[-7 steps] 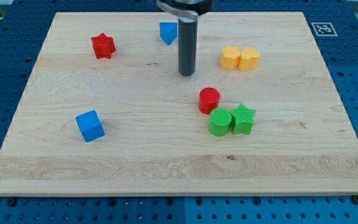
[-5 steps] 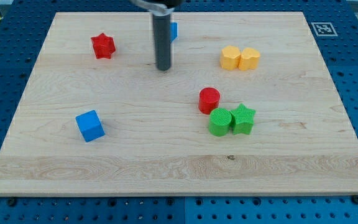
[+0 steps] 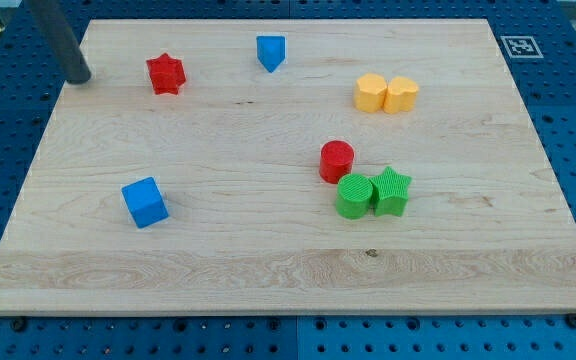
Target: Move the red star diagonal to the blue triangle
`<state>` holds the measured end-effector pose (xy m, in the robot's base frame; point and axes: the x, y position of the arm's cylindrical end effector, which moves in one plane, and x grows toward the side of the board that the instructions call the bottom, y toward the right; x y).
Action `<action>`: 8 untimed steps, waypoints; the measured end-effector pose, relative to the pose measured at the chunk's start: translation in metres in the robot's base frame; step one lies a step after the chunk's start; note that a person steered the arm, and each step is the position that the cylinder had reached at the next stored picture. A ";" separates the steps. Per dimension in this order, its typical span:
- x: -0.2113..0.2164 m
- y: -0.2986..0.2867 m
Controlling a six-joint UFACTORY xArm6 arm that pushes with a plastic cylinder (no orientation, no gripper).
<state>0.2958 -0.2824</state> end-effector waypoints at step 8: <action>-0.005 0.076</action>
<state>0.2905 -0.2067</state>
